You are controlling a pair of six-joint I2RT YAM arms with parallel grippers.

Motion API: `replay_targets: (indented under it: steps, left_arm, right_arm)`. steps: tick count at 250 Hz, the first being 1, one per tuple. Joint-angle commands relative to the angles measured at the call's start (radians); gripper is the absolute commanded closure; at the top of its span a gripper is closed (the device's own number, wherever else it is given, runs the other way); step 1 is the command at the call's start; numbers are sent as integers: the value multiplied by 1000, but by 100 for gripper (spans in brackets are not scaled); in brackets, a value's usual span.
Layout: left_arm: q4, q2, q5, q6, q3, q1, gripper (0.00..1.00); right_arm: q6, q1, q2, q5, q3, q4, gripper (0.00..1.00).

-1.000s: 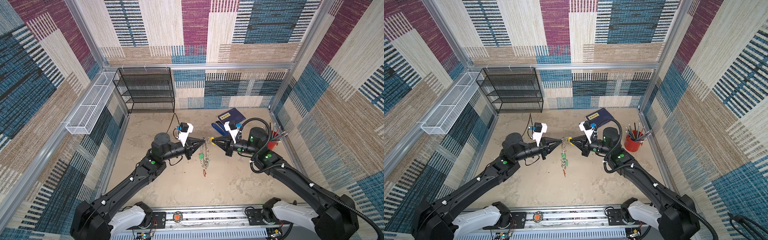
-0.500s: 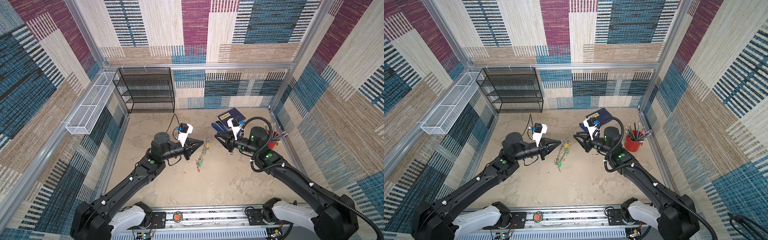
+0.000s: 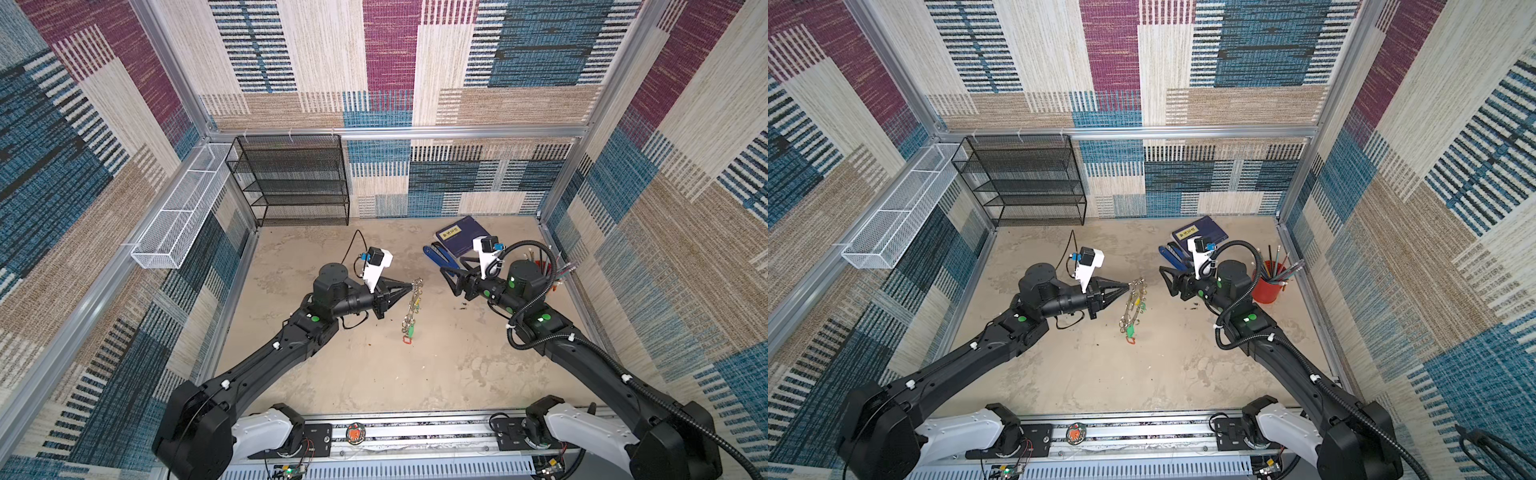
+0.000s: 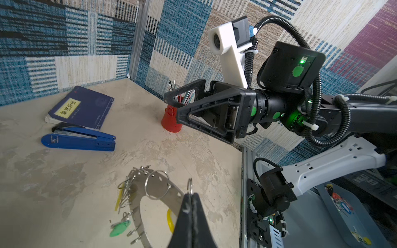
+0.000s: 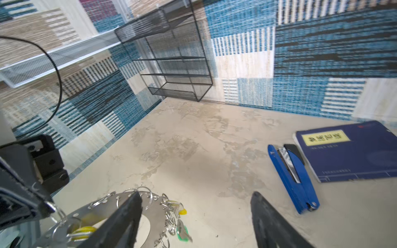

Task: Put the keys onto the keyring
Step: 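Lower the plate with the left gripper while the right gripper opens and withdraws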

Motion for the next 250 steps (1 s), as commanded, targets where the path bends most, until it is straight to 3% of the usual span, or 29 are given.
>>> replay_targets:
  steps: [1, 30, 77, 124, 201, 228, 250]
  left_arm:
    - [167, 83, 25, -91, 21, -31, 100]
    - [199, 201, 14, -91, 81, -92, 100]
    - [335, 332, -26, -175, 109, -117, 100]
    - [351, 348, -138, -182, 8, -69, 100]
    - [435, 372, -199, -232, -190, 58, 99]
    - [435, 356, -247, -254, -236, 91, 91]
    - [401, 330, -277, -262, -246, 106, 77]
  right_arm:
    - [52, -15, -23, 100, -25, 48, 8]
    - [65, -21, -46, 124, -48, 63, 0]
    - [67, -23, -55, 128, -60, 47, 0]
    - [65, -24, -79, 127, -92, 50, 0]
    - [67, -25, -70, 116, -100, 69, 0]
    - [67, -27, -73, 118, -105, 72, 0]
    - [73, -28, -69, 120, -108, 72, 0]
